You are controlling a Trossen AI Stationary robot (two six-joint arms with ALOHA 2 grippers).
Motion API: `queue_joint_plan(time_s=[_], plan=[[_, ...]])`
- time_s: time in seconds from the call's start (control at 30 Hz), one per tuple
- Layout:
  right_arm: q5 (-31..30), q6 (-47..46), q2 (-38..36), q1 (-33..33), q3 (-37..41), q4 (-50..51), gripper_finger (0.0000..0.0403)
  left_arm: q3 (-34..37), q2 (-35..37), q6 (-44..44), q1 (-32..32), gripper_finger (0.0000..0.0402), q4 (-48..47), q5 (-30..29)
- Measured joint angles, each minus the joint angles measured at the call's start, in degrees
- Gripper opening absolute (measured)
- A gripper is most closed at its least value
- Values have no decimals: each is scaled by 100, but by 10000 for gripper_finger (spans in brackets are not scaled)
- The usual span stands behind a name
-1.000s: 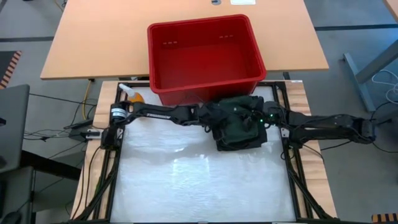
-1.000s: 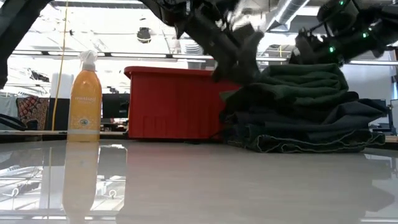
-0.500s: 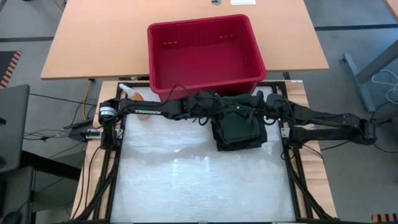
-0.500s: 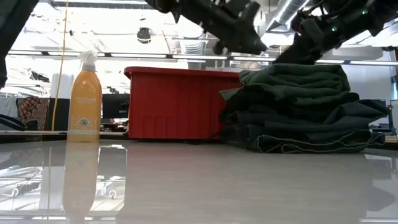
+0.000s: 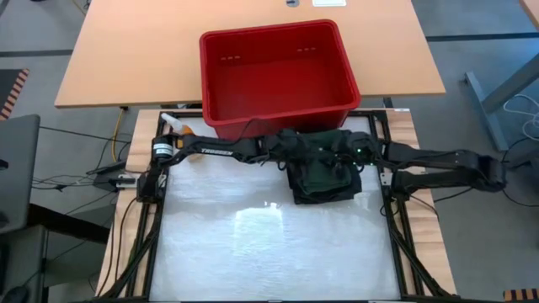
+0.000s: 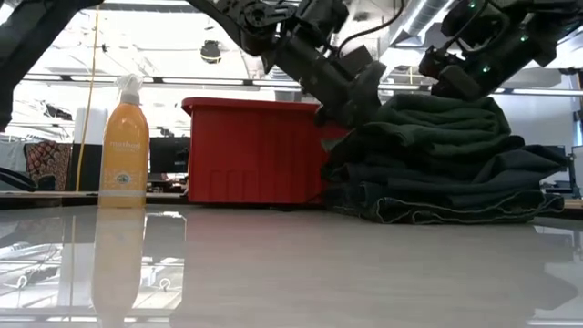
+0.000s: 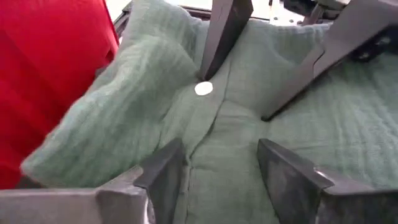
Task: Fold Laundry from Bin
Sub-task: Stack the green polo shirt on top of the black shirt, then put the stacked clothes into the red bin
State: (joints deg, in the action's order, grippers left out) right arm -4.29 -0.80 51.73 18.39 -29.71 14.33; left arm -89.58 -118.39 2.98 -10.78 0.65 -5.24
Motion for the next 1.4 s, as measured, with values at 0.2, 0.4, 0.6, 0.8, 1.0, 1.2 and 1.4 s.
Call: queue_joint_plan(time_s=[0.2,0.4,0.6,0.8,1.0,1.2,1.4], plan=[[-2,-24,-41,0,-265,237,264,0,234,-31,-46,213,-1,-170],[-3,-183,-433,0,-1342,1369,264,-4,831,119,-49,213,-386,-212],[15,-2381,-898,164,-1868,2619,264,-17,1482,1787,-33,213,-1807,-122],[-16,-3611,-1743,437,-1491,3367,264,3,1567,2910,117,225,-3239,68],[-117,-4590,-2801,787,-668,3414,264,894,1766,3606,275,242,-2707,441],[-254,-5277,-3602,1006,75,3612,264,3329,2368,5375,237,248,534,841],[-307,-5785,-3817,1186,724,3864,264,4300,2202,6337,347,248,1994,264]])
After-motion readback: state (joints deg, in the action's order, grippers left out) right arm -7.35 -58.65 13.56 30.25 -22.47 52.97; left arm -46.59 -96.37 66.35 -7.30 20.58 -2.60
